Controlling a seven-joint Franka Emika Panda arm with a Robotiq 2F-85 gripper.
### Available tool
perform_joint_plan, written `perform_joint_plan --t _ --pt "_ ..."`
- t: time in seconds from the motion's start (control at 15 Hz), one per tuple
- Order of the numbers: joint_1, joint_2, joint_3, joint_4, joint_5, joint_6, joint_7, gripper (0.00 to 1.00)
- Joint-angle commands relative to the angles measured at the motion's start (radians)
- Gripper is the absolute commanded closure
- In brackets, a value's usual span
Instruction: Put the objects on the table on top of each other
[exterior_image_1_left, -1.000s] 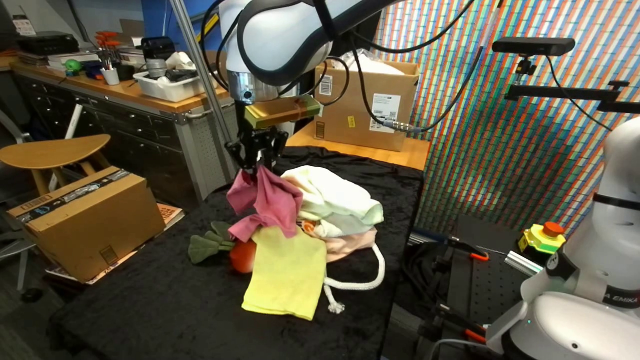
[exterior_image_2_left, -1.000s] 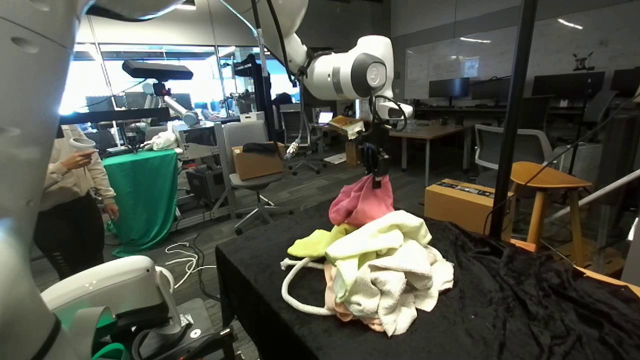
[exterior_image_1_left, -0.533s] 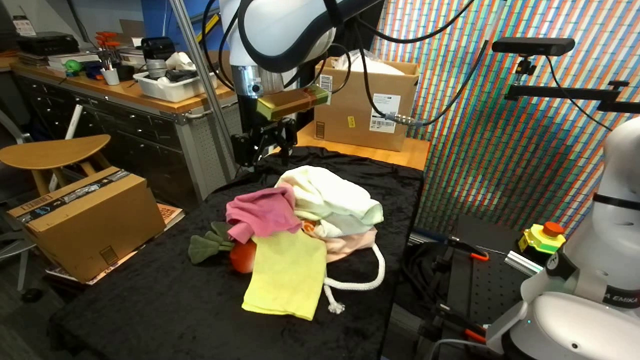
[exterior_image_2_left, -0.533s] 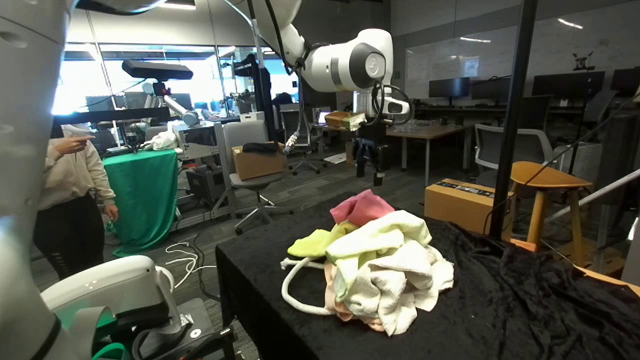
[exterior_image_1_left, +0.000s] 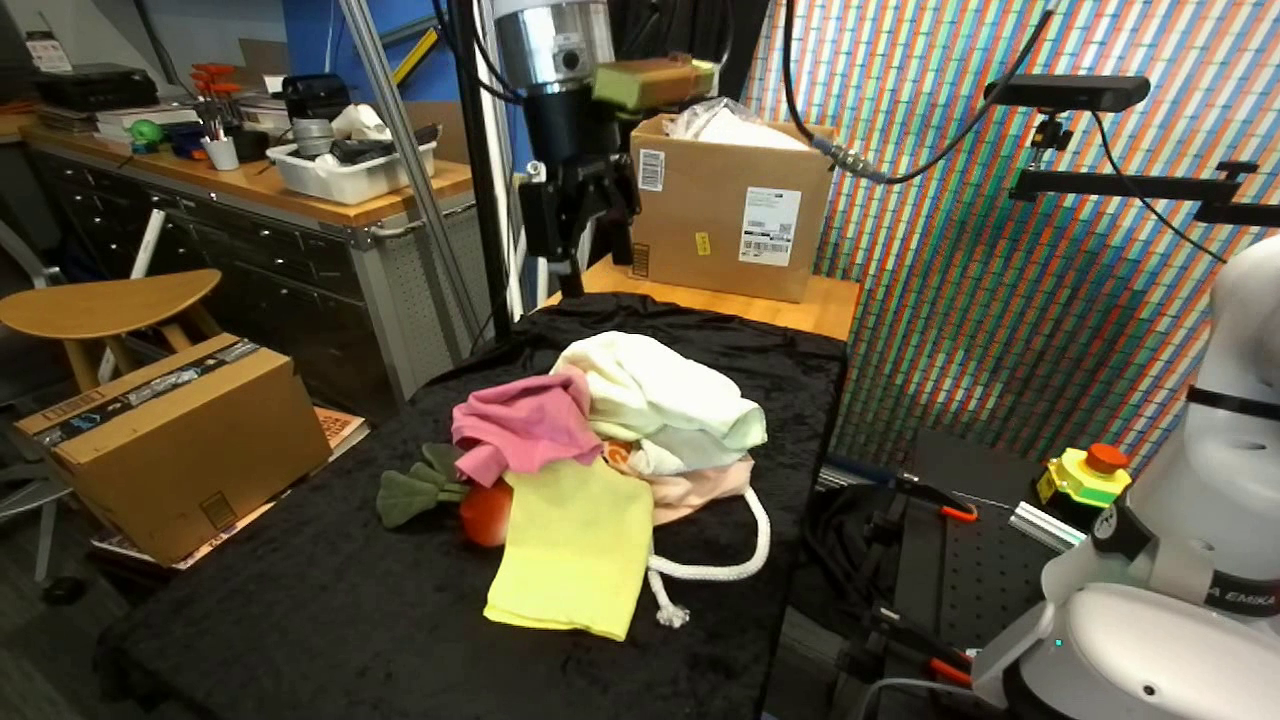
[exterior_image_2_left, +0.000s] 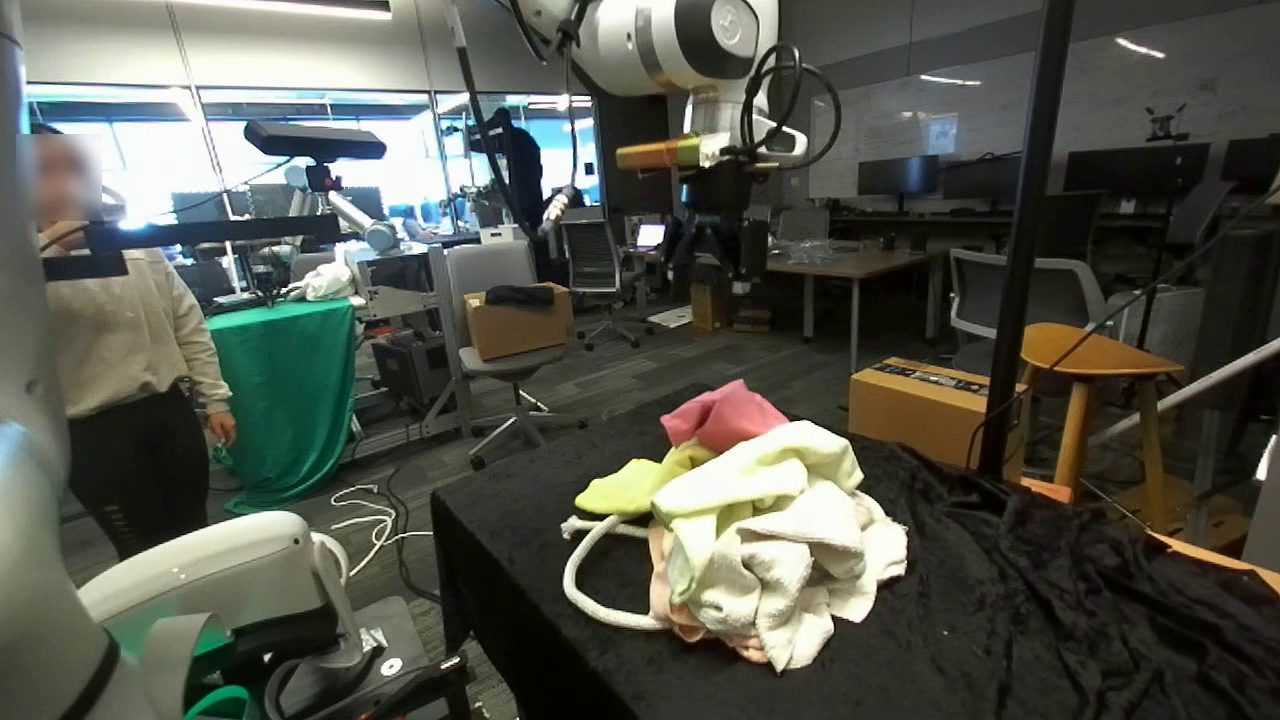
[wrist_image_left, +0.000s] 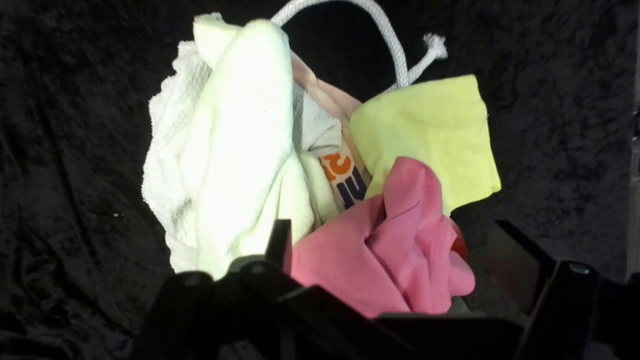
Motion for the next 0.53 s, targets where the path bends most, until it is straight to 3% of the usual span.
perform_joint_plan --t 0.0,0.47 --pt "-0.025 -0.162 0.017 -0.084 0.036 -0.097 -0.091 0.0" --pt "-0.025 -0.466 0.026 -0.301 0.04 -0.108 -0.075 0.0"
